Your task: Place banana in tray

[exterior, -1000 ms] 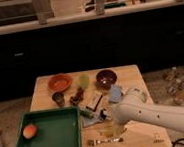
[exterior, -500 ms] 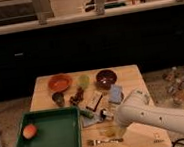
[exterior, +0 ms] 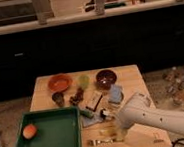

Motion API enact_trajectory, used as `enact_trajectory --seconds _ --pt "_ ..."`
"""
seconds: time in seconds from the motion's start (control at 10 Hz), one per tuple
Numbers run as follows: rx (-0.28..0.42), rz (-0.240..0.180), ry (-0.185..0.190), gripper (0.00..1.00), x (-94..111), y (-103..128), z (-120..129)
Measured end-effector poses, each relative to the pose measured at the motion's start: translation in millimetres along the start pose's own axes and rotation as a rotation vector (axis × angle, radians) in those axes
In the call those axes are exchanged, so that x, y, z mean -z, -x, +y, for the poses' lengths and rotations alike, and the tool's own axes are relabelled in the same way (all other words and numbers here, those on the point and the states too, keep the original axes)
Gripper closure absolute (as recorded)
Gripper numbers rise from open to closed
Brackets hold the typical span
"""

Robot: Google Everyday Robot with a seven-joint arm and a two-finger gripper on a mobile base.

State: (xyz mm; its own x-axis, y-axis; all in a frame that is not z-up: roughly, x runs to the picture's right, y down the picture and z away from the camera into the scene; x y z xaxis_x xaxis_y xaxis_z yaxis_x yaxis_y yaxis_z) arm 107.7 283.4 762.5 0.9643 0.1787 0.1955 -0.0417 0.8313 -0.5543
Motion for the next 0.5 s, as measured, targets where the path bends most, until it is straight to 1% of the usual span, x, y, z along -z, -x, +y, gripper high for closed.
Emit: enact_trajectory --seconds 0.1,0.2,0.4,0.5 --pt "-0.004 -0.007 0.013 0.51 -9.0 -2.7 0.6" --pt "-0.005 -0.012 0.02 0.59 -12.9 -2.4 0.6" --pt "-0.007 -0.016 0.027 0.8 -14.7 -4.3 0.6" --pt "-0.007 -0.015 0.025 0.88 -13.5 -5.4 1.0"
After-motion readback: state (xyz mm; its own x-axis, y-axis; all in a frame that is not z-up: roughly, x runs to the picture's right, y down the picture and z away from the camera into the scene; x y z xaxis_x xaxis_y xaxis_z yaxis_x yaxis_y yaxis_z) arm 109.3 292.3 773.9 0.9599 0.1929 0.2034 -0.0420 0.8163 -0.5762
